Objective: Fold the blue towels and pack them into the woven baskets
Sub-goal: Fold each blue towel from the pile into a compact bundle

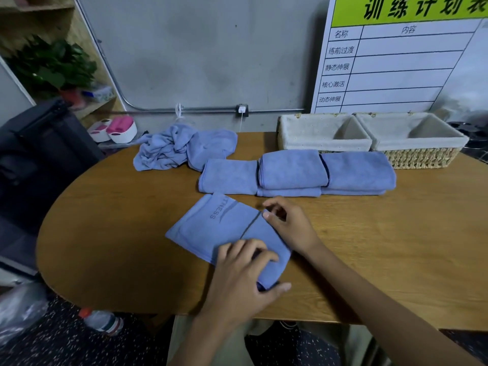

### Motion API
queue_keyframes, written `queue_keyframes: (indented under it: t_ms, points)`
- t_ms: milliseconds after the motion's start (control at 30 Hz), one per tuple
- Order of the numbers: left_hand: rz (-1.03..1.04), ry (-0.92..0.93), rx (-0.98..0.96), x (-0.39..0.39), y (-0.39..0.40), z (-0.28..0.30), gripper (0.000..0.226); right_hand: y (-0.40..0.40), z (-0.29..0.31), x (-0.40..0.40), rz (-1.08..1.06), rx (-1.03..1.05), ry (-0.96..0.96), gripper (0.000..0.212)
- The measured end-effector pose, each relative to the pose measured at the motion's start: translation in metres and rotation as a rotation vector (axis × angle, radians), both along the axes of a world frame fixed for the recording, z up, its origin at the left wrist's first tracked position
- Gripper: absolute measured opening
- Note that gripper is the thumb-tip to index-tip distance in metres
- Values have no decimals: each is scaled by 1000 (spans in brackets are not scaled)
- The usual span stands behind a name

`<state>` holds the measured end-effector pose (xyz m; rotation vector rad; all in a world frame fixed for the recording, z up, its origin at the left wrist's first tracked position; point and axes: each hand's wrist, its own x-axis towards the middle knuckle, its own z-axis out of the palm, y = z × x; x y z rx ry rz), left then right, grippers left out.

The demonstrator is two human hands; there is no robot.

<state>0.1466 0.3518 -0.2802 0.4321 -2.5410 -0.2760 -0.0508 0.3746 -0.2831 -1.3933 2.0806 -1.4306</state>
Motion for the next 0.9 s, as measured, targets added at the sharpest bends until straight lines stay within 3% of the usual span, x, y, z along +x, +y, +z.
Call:
queue_keyframes:
  t_ms: [167, 367, 567, 900]
  points:
    - [-36, -38, 21, 27, -30, -1, 45, 25, 3, 4, -16, -15, -37, 17]
    - [-80, -94, -59, 53, -49, -2, 44, 53, 1, 10, -25, 2, 57, 23]
    - [-183, -34, -168, 58, -50, -3, 36, 65, 0, 11, 103, 40, 215, 25]
    - [-192, 127, -41, 51, -43, -12, 17, 69, 0, 9, 315, 31, 147, 42]
